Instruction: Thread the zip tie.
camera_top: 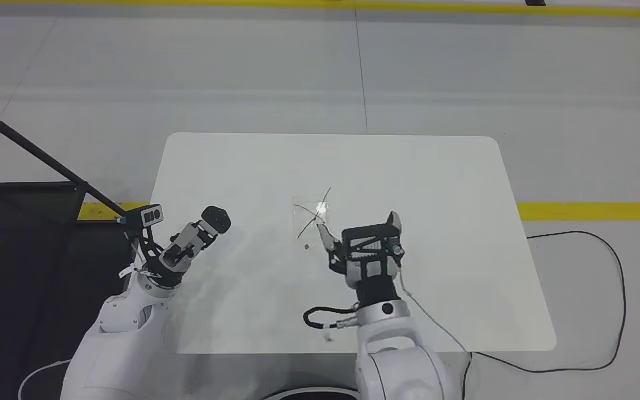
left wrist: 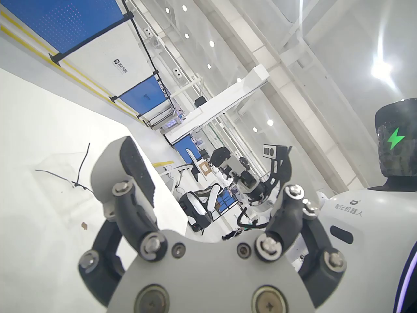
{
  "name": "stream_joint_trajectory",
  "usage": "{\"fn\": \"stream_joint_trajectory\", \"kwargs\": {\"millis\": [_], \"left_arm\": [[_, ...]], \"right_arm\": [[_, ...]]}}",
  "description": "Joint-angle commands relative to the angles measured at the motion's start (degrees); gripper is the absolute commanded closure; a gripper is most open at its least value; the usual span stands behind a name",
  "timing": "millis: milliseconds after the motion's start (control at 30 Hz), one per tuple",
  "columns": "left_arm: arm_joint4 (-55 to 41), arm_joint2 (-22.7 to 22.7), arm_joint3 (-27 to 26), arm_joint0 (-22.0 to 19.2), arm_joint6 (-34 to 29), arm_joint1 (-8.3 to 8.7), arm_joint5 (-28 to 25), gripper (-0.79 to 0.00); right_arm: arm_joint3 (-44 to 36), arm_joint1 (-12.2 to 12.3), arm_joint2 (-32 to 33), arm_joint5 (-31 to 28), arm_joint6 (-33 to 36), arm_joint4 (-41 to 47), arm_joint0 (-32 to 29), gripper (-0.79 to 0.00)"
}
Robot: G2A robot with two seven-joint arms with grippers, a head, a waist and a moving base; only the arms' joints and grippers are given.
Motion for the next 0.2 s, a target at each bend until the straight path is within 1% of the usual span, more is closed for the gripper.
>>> {"fn": "stream_joint_trajectory", "kwargs": {"millis": [0, 167], "left_arm": [[0.0, 0.0, 0.0, 0.0, 0.0, 0.0, 0.0, -0.784], [0.0, 0.0, 0.0, 0.0, 0.0, 0.0, 0.0, -0.784]], "right_arm": [[0.0, 0.0, 0.0, 0.0, 0.0, 0.0, 0.0, -0.784], [0.09, -0.01, -0.15, 0.01, 0.16, -0.04, 0.32, -0.784]]}}
